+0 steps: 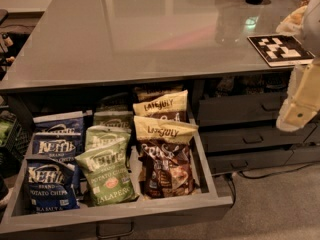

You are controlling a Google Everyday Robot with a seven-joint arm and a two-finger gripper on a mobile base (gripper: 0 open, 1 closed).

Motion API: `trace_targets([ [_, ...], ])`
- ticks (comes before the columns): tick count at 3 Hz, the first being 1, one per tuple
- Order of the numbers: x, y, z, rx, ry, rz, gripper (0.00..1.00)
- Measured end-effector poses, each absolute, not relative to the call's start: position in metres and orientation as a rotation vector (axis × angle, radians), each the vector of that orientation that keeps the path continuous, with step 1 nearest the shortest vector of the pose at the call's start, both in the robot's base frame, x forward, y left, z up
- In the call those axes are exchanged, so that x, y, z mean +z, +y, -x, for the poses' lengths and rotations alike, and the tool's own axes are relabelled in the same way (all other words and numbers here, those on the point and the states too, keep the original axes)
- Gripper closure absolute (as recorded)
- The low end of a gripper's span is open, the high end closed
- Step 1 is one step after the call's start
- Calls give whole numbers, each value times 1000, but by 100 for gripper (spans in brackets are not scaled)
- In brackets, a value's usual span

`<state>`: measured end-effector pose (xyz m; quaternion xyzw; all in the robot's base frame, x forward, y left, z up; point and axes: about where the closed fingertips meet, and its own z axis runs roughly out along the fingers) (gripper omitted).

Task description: Pick blue chip bag from top drawer and place on counter

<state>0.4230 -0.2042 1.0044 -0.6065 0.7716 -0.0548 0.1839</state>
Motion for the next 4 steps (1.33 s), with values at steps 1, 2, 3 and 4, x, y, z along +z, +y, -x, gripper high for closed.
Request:
trace_targets([
  [1,1022,-174,-394,-158,2092,1766,0],
  [2,1031,-133,-367,-139,2005,1869,0],
  [3,1032,-131,-365,-142,1999,1872,0],
  [4,1031,-129,-365,-141,1997,1873,0],
])
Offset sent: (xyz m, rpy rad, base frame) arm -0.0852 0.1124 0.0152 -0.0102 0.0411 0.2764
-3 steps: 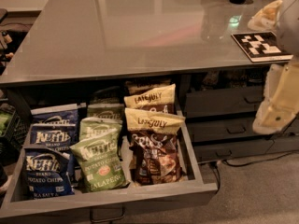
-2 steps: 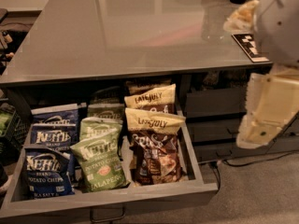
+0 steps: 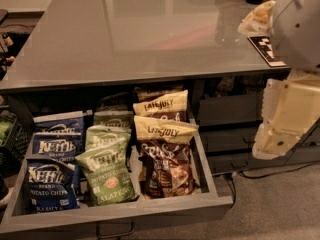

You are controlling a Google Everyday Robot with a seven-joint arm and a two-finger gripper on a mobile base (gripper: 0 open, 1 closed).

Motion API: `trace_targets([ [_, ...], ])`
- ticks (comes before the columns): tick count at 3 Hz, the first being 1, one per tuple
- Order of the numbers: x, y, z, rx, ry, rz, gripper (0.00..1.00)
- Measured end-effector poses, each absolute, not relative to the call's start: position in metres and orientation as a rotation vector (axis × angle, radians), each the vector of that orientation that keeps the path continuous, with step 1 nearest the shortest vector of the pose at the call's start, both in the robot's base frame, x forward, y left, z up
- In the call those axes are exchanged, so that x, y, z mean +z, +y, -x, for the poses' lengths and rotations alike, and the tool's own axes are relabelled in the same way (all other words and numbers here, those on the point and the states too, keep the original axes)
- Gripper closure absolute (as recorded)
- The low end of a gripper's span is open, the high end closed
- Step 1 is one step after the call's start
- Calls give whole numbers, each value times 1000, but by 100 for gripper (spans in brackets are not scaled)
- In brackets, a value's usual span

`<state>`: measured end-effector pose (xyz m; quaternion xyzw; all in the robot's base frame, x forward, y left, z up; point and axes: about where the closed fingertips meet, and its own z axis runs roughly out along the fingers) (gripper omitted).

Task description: Pick blue chip bag from top drawer and place on counter

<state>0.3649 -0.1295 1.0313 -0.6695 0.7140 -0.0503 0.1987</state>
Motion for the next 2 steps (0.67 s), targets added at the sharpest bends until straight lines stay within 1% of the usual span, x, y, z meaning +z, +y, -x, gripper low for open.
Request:
trace_targets([
  [1,1001,-111,-374,-116,1973,1891,0],
  [2,941,-85,-395,-70,1957,1959,0],
])
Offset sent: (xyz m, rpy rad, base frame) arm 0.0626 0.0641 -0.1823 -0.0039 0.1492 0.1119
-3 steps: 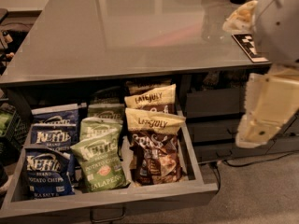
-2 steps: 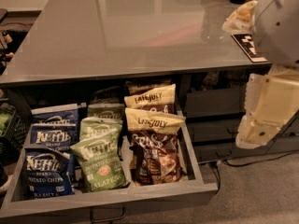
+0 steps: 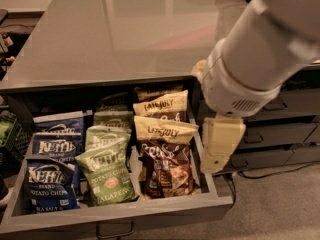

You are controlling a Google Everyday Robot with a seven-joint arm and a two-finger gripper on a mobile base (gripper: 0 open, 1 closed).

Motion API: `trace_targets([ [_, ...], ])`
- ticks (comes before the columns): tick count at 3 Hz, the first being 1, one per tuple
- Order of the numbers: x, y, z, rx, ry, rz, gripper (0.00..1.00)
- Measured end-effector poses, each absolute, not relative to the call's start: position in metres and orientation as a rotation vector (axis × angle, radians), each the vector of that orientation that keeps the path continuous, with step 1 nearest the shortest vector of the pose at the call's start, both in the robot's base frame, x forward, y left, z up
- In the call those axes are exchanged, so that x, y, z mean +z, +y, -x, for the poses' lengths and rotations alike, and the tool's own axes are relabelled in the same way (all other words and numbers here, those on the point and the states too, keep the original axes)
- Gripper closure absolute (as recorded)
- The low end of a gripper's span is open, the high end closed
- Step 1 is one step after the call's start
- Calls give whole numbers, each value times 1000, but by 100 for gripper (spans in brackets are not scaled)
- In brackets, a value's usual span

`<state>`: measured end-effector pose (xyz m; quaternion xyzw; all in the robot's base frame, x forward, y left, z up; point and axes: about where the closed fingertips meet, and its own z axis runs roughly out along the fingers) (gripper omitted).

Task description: Pick blue chip bag from top drawer and place on counter

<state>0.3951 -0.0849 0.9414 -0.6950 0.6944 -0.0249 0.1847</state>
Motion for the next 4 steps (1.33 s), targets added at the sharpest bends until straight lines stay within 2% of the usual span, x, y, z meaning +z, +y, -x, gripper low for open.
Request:
trace_targets([
  [1,903,-68,-407,0,1960,2032,0],
  [3,900,-54,-407,22,1924,2009,0],
  [4,892,-16,-414,43,1859,2019,0],
])
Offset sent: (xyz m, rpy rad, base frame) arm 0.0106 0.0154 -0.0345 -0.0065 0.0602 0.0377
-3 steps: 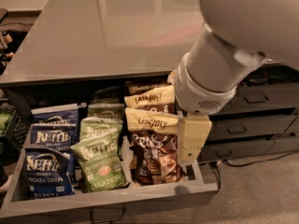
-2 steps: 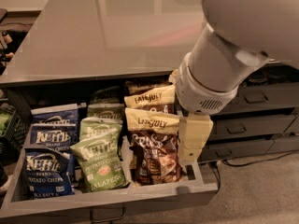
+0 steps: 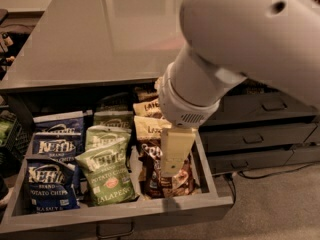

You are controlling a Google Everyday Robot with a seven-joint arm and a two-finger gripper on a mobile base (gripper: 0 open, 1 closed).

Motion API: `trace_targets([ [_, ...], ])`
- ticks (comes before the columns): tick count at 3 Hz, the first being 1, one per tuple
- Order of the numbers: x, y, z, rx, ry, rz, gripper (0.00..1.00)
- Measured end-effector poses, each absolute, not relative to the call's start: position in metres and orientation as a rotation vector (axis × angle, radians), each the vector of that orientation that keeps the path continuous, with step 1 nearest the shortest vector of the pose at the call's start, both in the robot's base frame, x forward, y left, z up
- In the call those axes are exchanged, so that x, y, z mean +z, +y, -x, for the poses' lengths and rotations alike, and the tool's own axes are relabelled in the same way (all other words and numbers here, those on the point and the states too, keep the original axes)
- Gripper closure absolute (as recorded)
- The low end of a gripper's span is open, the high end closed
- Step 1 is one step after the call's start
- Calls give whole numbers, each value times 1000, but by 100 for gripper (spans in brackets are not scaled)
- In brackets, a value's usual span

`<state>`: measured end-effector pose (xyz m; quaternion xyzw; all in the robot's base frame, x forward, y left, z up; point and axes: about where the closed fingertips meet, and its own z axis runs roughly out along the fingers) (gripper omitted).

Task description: Pick blue chip bag from top drawer and place on counter

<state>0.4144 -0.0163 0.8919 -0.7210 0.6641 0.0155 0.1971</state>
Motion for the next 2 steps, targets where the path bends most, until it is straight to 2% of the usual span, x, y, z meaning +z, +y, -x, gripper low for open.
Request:
trace_targets([
  [1,878,20,-421,54,1800,2079,0],
  [2,870,48,-413,163,1731,2149,0],
])
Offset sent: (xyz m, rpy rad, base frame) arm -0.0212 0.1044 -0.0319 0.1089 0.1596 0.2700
